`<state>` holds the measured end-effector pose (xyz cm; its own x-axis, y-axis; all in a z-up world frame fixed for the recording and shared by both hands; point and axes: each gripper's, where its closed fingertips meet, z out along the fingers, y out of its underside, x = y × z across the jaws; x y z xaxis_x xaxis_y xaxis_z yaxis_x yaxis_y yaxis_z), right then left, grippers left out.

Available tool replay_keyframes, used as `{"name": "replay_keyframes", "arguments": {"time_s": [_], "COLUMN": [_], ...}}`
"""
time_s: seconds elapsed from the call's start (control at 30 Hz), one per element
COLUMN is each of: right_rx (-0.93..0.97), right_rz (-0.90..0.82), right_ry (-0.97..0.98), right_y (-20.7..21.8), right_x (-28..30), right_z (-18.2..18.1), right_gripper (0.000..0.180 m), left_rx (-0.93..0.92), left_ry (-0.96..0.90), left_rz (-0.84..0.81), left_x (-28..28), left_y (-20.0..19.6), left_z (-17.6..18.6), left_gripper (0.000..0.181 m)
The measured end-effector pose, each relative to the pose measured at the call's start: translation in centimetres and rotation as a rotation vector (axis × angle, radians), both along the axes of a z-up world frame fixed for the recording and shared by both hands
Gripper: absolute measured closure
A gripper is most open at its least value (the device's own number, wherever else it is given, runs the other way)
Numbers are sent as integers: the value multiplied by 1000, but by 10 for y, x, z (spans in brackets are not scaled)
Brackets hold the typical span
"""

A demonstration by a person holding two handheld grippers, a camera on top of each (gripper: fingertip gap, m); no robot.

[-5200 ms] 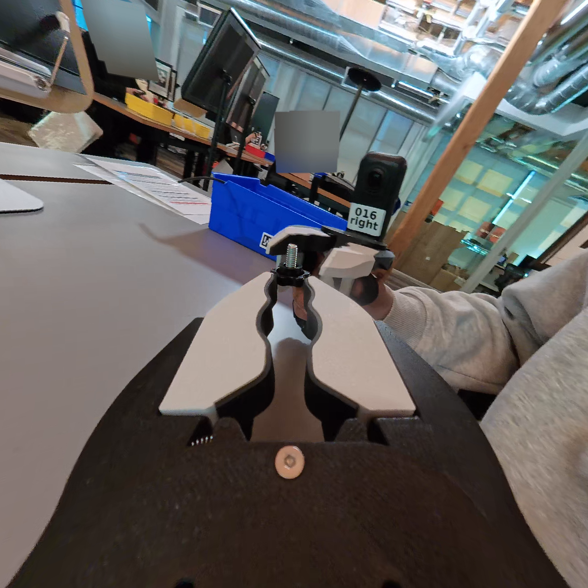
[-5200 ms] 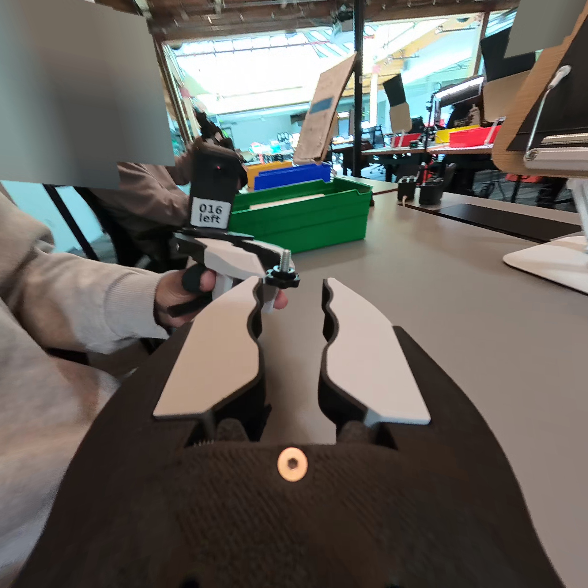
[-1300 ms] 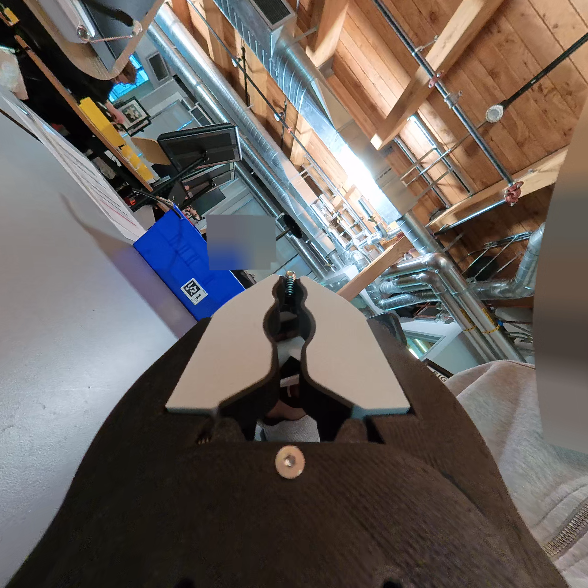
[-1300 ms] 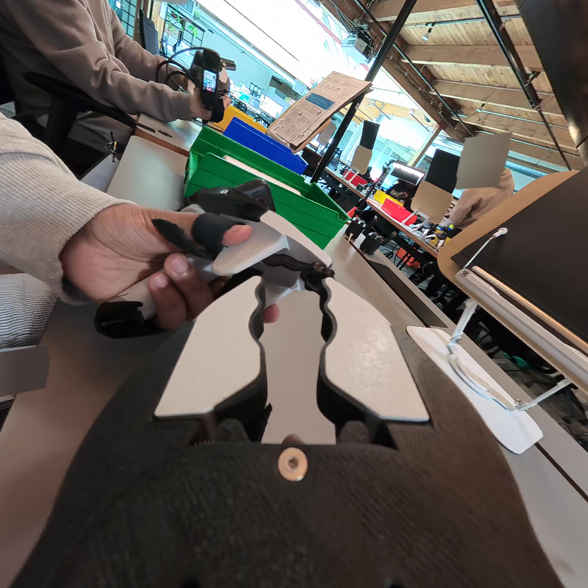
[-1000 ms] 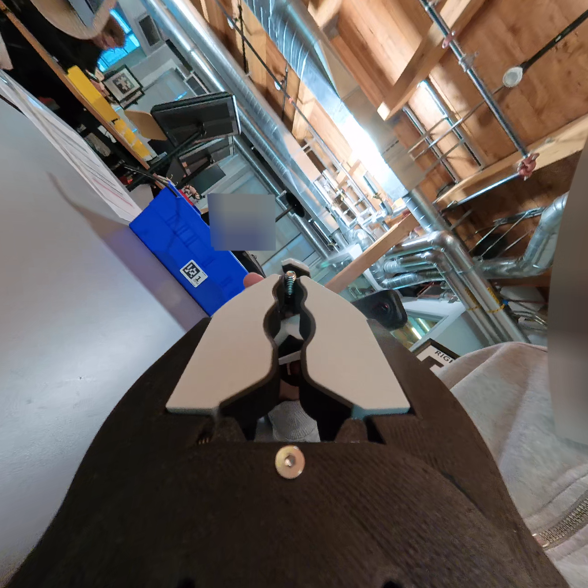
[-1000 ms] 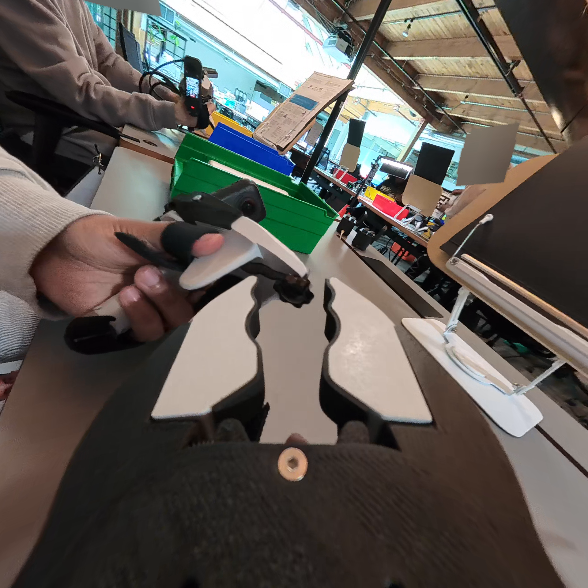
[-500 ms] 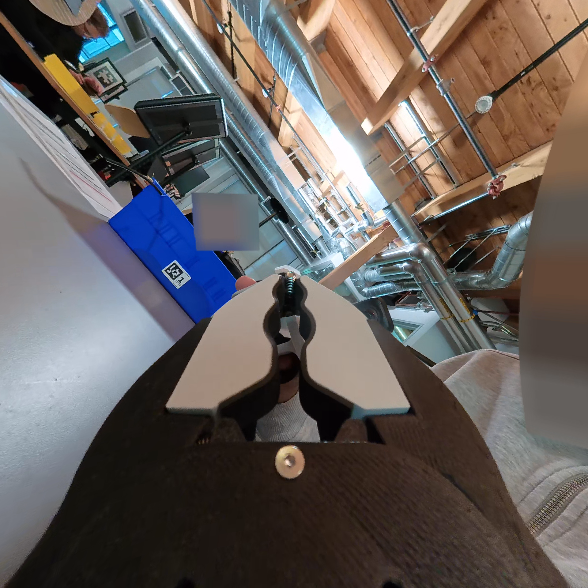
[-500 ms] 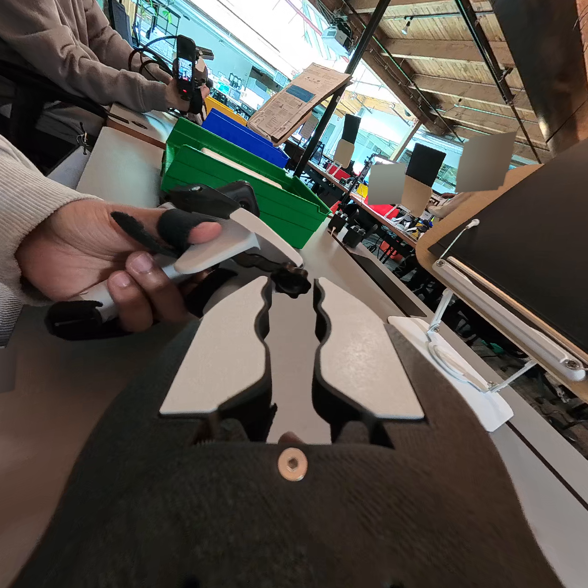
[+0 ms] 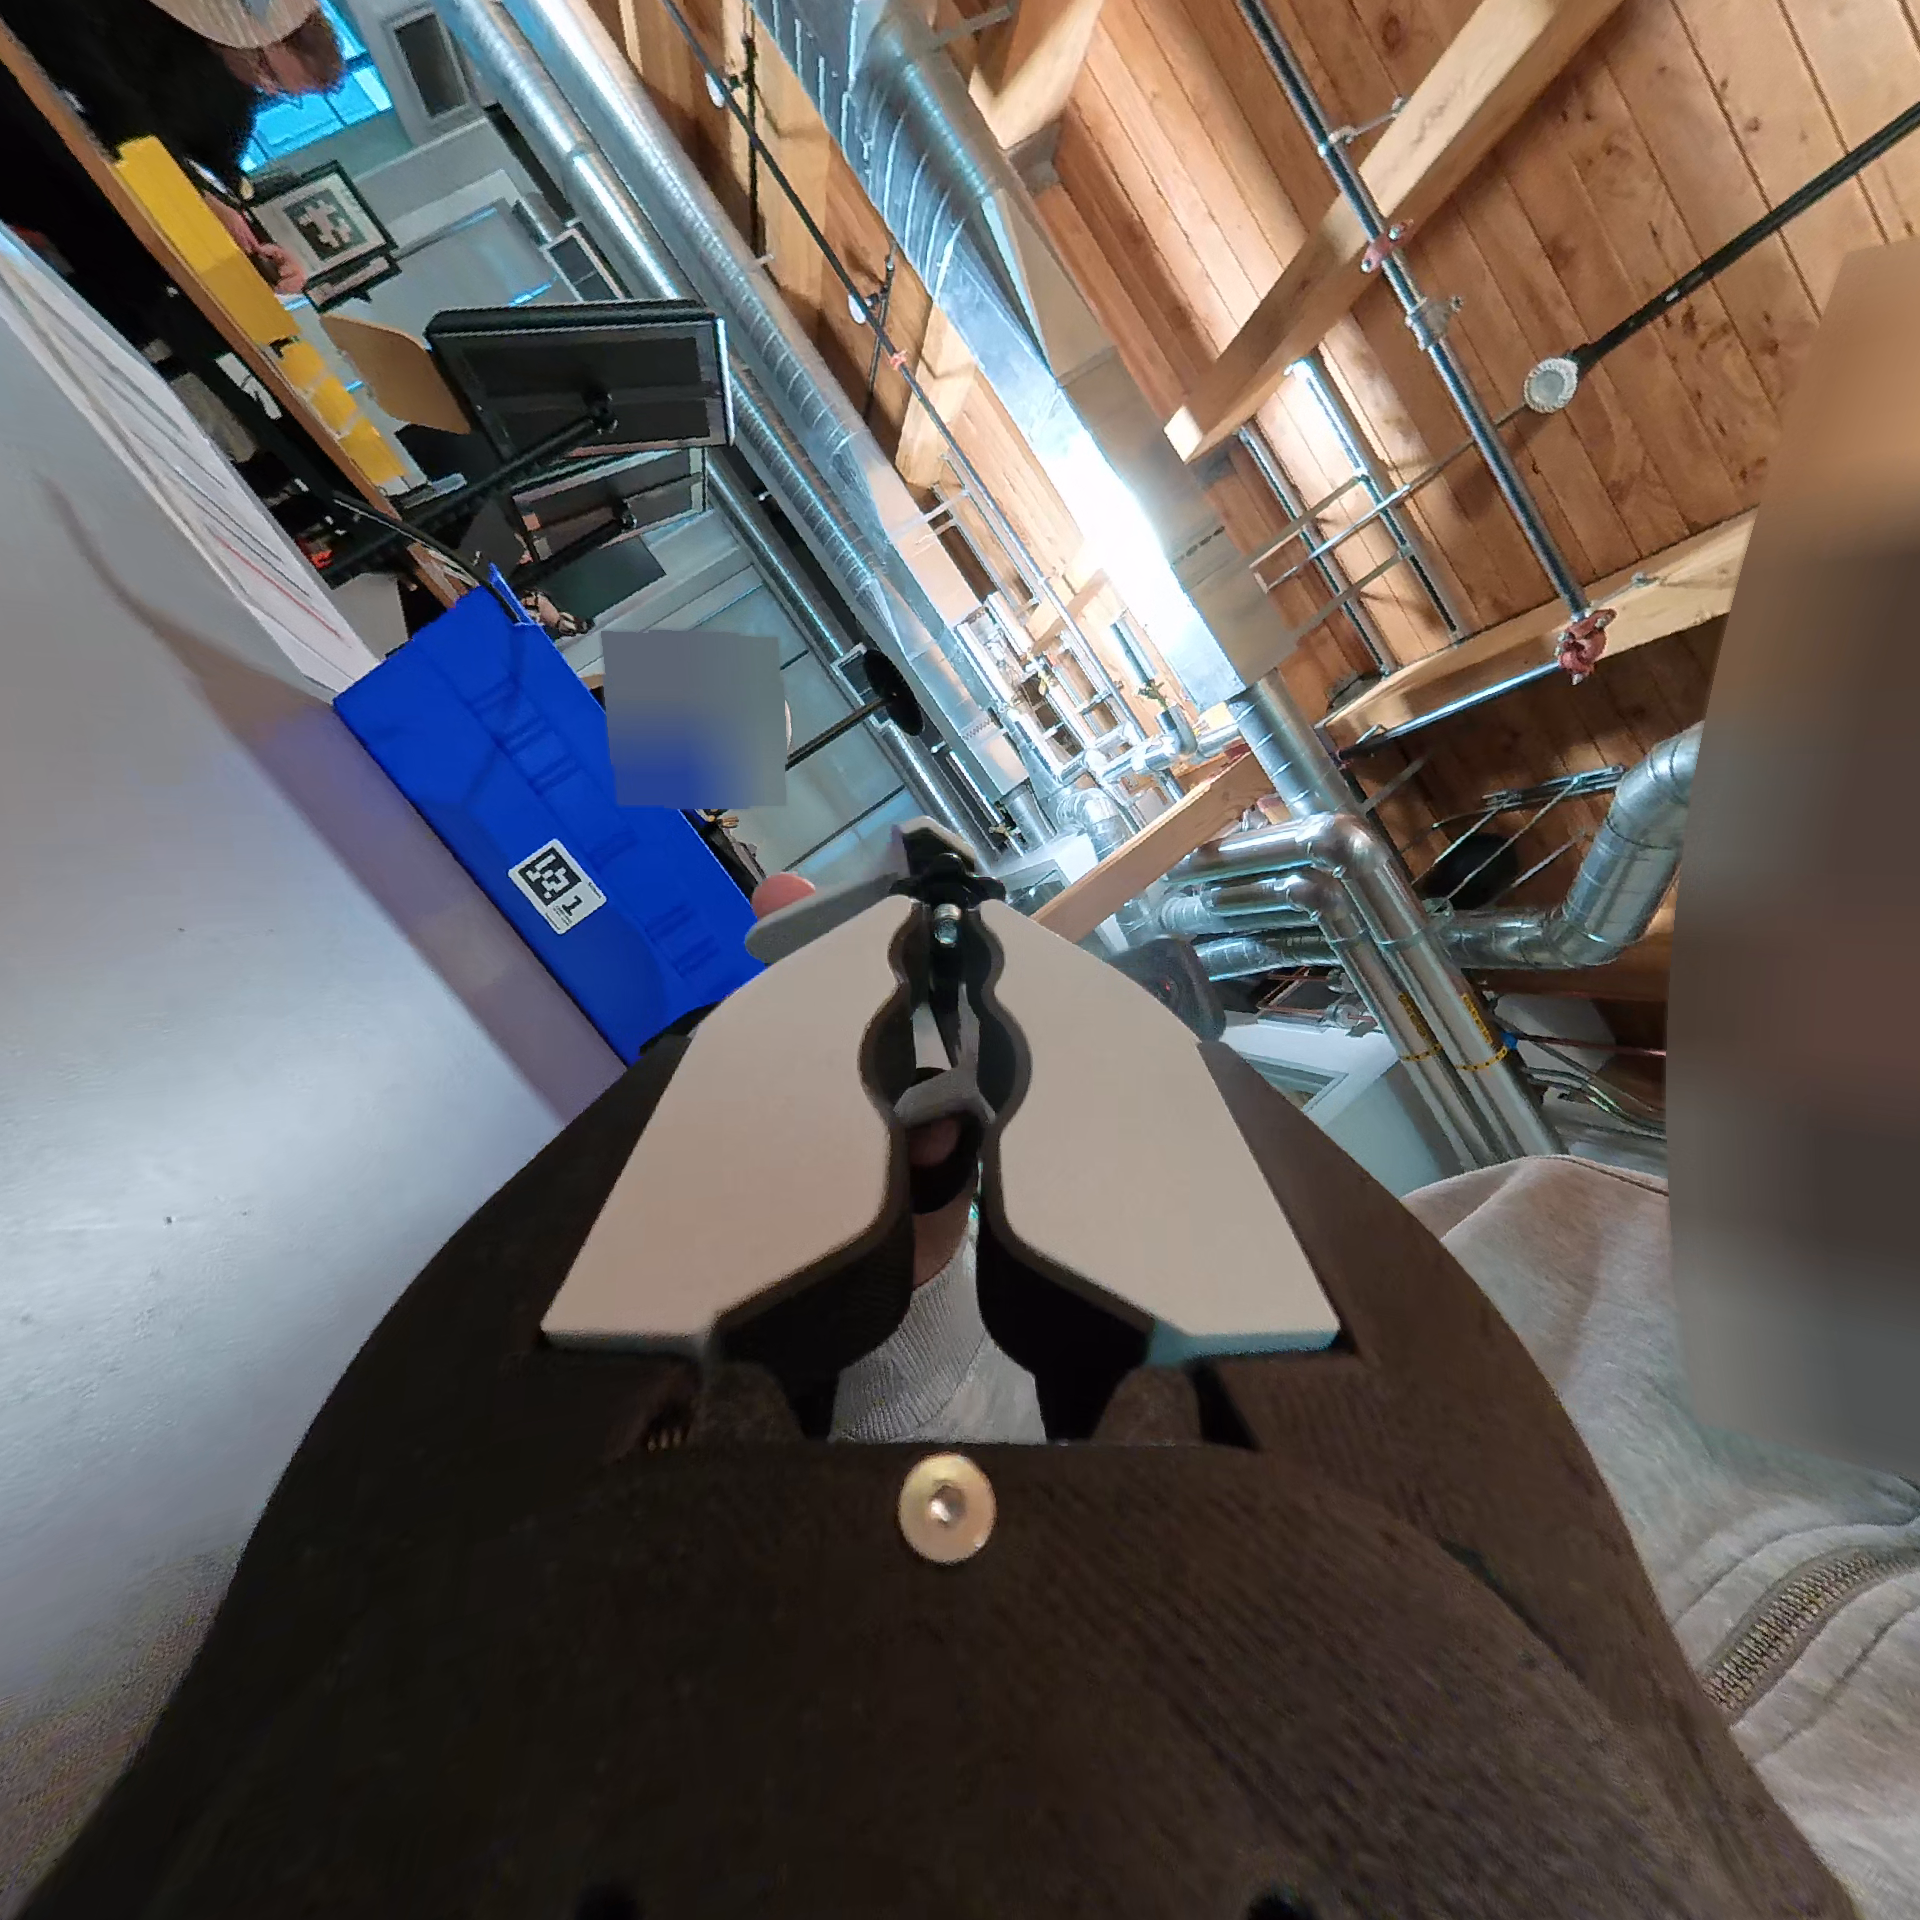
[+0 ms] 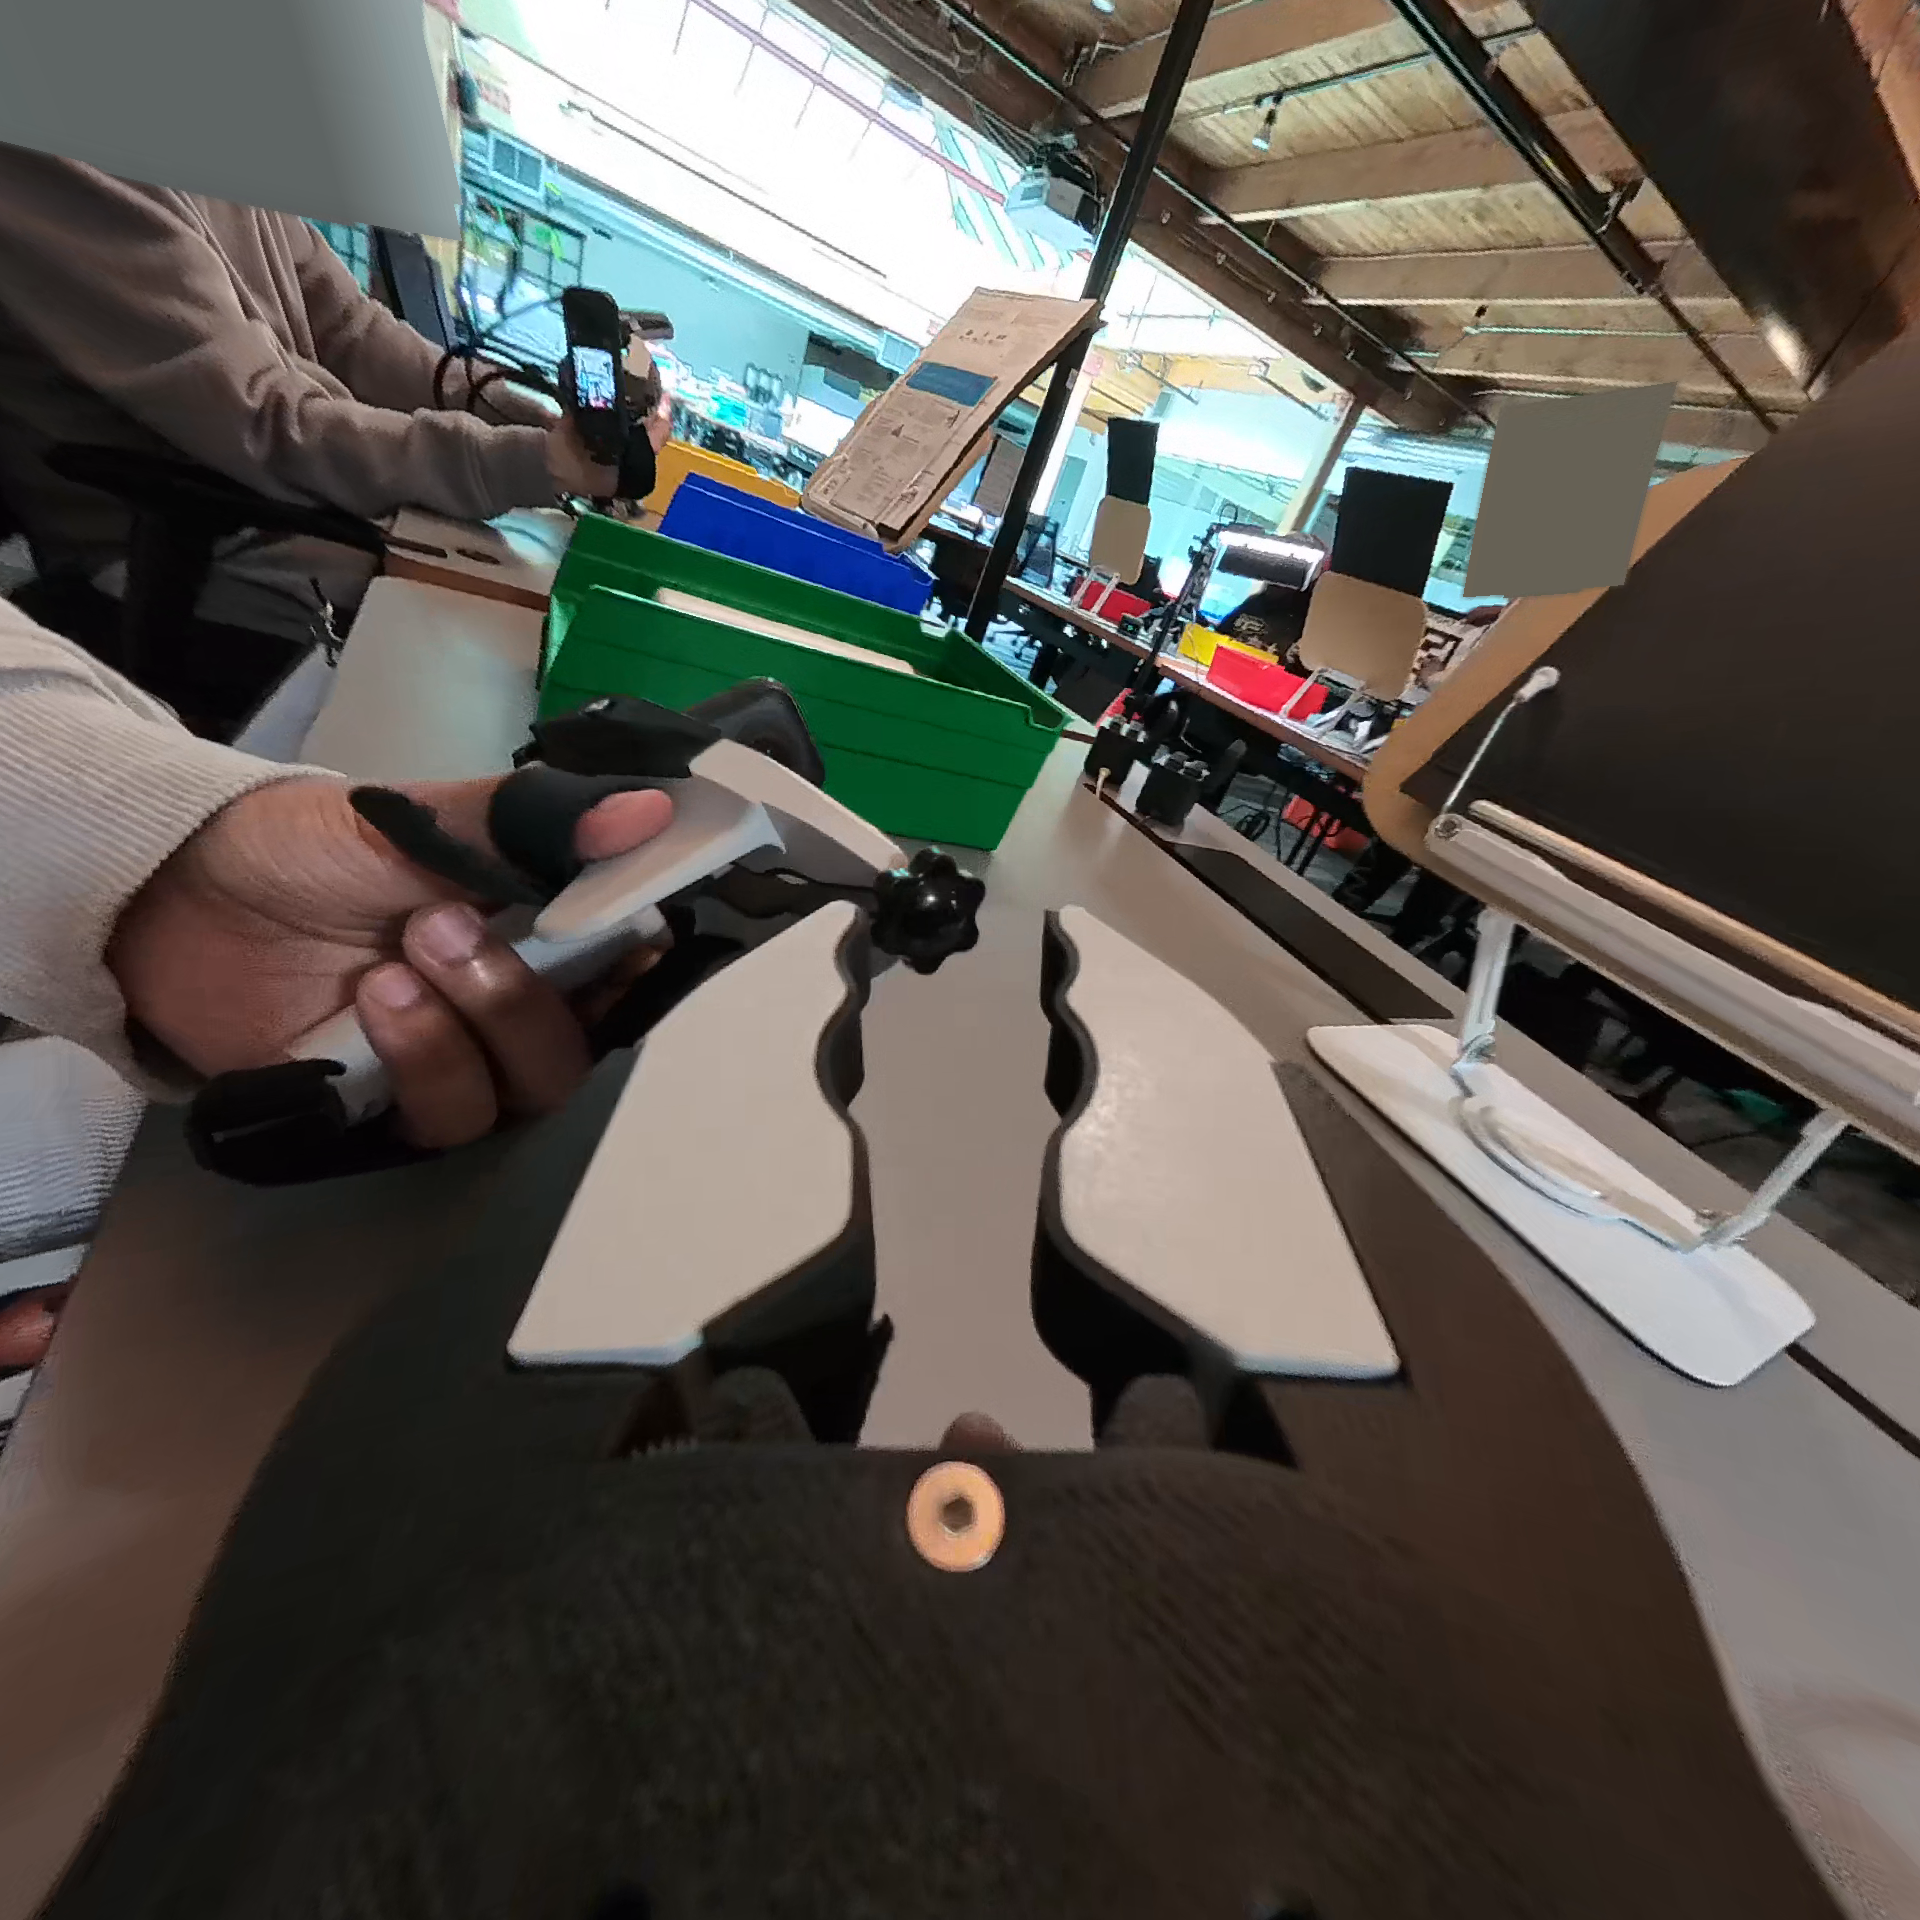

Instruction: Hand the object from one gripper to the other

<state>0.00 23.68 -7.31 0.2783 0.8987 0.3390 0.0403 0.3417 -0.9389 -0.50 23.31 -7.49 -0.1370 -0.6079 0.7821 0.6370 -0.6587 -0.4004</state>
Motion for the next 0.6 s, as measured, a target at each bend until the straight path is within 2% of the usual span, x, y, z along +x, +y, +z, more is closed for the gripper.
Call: {"name": "replay_keyframes", "arguments": {"time_s": [0.03, 0.2, 0.6], "right_rx": [-15, -158, -852], "right_rz": [11, 102, 359], "right_ry": [12, 80, 193], "right_y": [0, -5, -4], "right_x": [0, 2, 3], "right_z": [1, 5, -4], "right_gripper": [148, 154, 145], "left_rx": [4, 2, 101], "left_ry": [3, 0, 140], "left_rz": [2, 25, 56], "left_x": [0, -5, 1], "left_y": [0, 3, -1], "left_z": [0, 0, 2], "left_gripper": [176, 176, 176]}}
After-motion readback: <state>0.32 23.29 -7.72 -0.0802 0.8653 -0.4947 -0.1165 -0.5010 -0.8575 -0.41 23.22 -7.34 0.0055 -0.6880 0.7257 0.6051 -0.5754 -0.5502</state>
